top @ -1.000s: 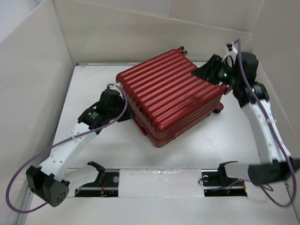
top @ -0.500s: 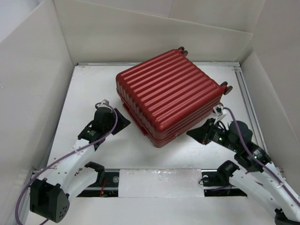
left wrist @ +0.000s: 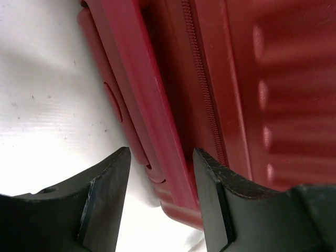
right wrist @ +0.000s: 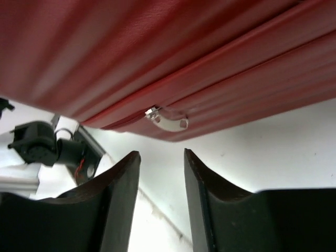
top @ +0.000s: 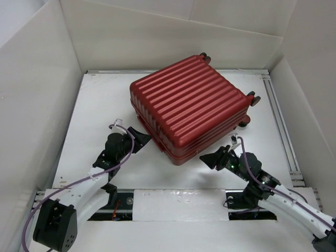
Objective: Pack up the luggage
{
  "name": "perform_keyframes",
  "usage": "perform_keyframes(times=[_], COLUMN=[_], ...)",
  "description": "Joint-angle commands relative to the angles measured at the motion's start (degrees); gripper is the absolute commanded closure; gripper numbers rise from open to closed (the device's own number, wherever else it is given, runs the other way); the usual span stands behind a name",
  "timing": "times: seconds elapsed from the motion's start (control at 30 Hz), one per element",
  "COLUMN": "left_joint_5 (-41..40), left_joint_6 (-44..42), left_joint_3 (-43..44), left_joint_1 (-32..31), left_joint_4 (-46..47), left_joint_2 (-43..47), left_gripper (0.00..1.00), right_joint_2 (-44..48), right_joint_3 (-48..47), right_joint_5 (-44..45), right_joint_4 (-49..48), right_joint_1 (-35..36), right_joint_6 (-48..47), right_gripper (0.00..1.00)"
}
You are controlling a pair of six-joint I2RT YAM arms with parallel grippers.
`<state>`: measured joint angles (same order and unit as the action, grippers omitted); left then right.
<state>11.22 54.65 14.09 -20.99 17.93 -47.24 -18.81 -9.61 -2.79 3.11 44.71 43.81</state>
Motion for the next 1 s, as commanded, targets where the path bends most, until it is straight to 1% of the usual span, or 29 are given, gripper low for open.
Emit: perform_keyframes(times=[0.0, 0.03, 0.1, 0.17, 0.27, 0.3, 0.37, 0.47, 0.53, 0.57, 0.67, 0.7, 0.8, 0.87, 0.97], left_joint_5=[0.91, 0.91, 0.91, 1.95, 3.53, 3.54, 3.54, 2.93, 2.22, 2.22, 3.36, 3.37, 5.38, 6.96, 9.24], left_joint_6=[0.02, -0.68, -1.21, -1.22, -1.22, -1.22, -0.6, -1.91, -2.44, -2.45, -2.97, -3.58, -4.91, -6.66, -7.98], left_joint_3=[-2.48, -2.49, -3.19, -3.19, -3.19, -3.19, -4.33, -4.33, -4.33, -4.33, -4.94, -4.95, -4.42, -3.9, -2.58], left_joint_1=[0.08, 0.08, 0.08, 0.08, 0.08, 0.08, -0.62, -1.68, -2.29, -2.3, -2.3, -2.3, -2.3, -2.3, -2.3], left_joint_4=[11.58, 15.25, 18.18, 21.43, 26.34, 27.41, 29.95, 29.97, 29.27, 29.26, 29.26, 29.26, 28.56, 28.56, 28.56], left_joint_2=[-1.09, -2.14, -3.99, -7.76, -12.41, -13.13, -14.45, -14.46, -14.46, -14.46, -13.06, -12.44, -12.43, -13.48, -16.2], left_gripper=[0.53, 0.53, 0.53, 0.53, 0.54, 0.55, 0.55, 0.58, 0.6, 0.61, 0.67, 0.68, 0.68, 0.69, 0.69], right_joint_2=[-1.56, -2.8, -6.65, -9.04, -13.7, -14.76, -16.87, -18.1, -19.06, -20.2, -21.53, -21.53, -22.24, -22.94, -25.39], right_joint_3=[3.88, 4.68, 4.68, 4.68, 1.7, 0.22, -0.93, -0.94, -1.72, -1.73, -2.87, -2.87, -2.87, -2.87, -2.87], right_joint_5=[4.28, 5.06, 5.69, 7.35, 7.36, 7.36, 7.97, 11.04, 11.05, 11.05, 14.82, 15.78, 18.95, 20.27, 20.28], right_joint_4=[-14.79, -18.46, -21.03, -24.19, -24.21, -24.21, -23.34, -23.33, -24.03, -24.03, -24.03, -24.03, -24.56, -25.26, -27.8], right_joint_1=[1.6, 1.61, 2.23, 3.8, 5.21, 5.74, 6.7, 8.38, 8.9, 8.9, 8.9, 8.9, 8.9, 8.9, 8.9], right_joint_6=[0.66, -0.64, -2.41, -4.96, -8.37, -9.09, -10.41, -10.94, -11.64, -11.64, -11.64, -11.64, -11.64, -11.64, -12.26], right_gripper=[0.52, 0.52, 0.52, 0.52, 0.52, 0.52, 0.51, 0.5, 0.5, 0.5, 0.5, 0.52, 0.55, 0.55, 0.58])
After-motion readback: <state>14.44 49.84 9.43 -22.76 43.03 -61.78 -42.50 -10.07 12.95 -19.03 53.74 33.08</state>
